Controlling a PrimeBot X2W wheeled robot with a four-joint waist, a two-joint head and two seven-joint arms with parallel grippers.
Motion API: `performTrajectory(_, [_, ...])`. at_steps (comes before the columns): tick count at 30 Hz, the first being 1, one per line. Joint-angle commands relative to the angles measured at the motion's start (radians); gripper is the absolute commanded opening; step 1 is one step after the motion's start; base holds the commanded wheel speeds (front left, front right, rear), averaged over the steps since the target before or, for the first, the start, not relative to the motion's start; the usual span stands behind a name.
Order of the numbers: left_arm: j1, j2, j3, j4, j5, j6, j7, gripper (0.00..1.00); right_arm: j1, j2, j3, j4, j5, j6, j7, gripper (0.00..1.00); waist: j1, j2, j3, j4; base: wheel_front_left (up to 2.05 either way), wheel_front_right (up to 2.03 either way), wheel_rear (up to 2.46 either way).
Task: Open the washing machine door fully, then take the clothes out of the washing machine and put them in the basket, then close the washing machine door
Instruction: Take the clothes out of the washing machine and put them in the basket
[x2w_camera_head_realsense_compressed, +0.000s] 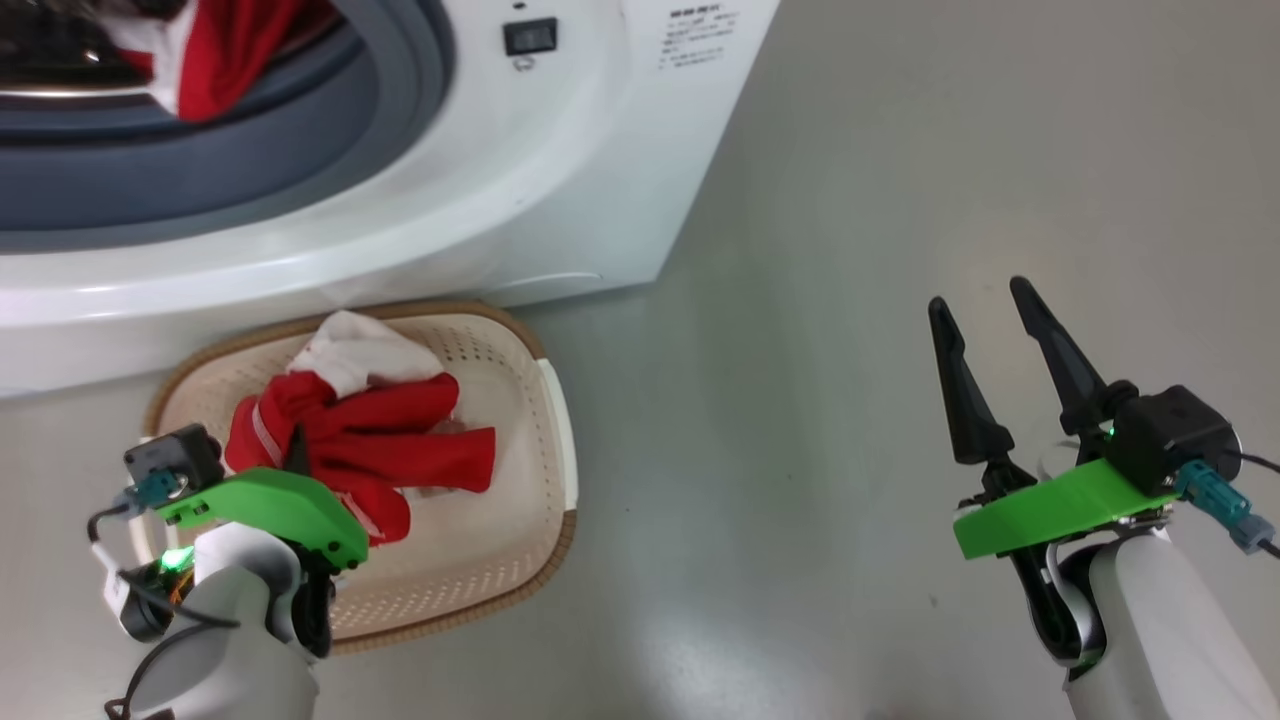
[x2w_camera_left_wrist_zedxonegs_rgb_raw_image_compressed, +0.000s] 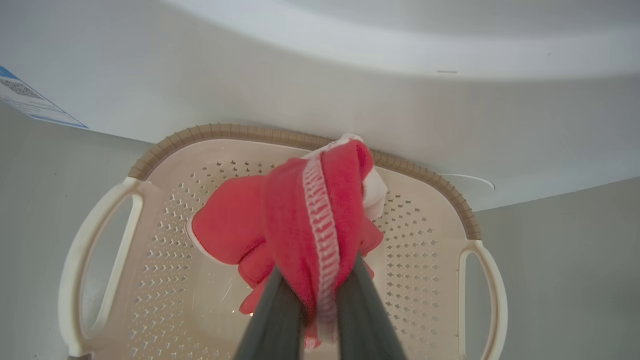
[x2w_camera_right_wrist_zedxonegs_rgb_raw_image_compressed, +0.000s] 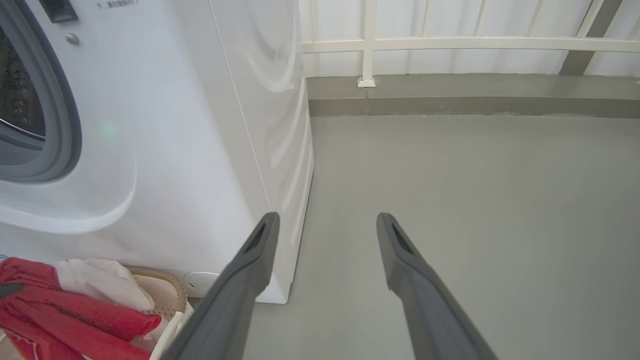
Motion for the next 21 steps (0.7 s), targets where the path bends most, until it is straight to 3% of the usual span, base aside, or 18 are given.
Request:
performTrajectory(1, [-0.011, 0.036, 0.019, 0.025, -0.009, -0.004, 0.010, 0.00, -0.010, -0.006, 0.023, -0.019, 0.022, 0.007, -0.006, 1.00, 0.0000, 0.0000, 0.036, -0.029, 0.00, 0.00, 0.00])
performTrajectory(8, [-0.039, 0.053, 0.015, 0.113, -0.018, 0.004, 0.070, 0.00, -0.024, -0.001, 0.029, -0.012, 0.030, 0.007, -0.006, 1.00, 0.0000, 0.0000, 0.059, -0.057, 0.00, 0.00, 0.00])
performTrajectory(10, [-0.038, 0.057, 0.010, 0.123, -0.016, 0.005, 0.081, 0.24, -0.026, 0.001, 0.030, -0.008, 0.030, 0.007, -0.006, 1.00, 0.0000, 0.0000, 0.058, -0.063, 0.00, 0.00, 0.00])
performTrajectory(11, [-0.038, 0.057, 0.008, 0.127, -0.016, 0.003, 0.084, 0.43, -0.027, 0.002, 0.030, -0.006, 0.030, 0.007, -0.006, 1.00, 0.0000, 0.0000, 0.056, -0.065, 0.00, 0.00, 0.00])
performTrajectory(12, [-0.036, 0.057, 0.006, 0.129, -0.016, 0.000, 0.083, 0.84, -0.026, 0.002, 0.028, -0.003, 0.029, 0.007, -0.006, 1.00, 0.0000, 0.0000, 0.050, -0.065, 0.00, 0.00, 0.00])
performTrajectory(13, [-0.035, 0.057, 0.001, 0.131, -0.014, -0.007, 0.080, 1.00, -0.025, 0.003, 0.026, 0.000, 0.028, 0.007, -0.006, 1.00, 0.0000, 0.0000, 0.043, -0.065, 0.00, 0.00, 0.00])
performTrajectory(21, [0.002, 0.061, -0.028, 0.106, 0.006, -0.059, -0.020, 1.00, -0.009, 0.007, 0.006, 0.012, 0.014, 0.007, -0.006, 1.00, 0.0000, 0.0000, -0.048, -0.044, 0.00, 0.00, 0.00])
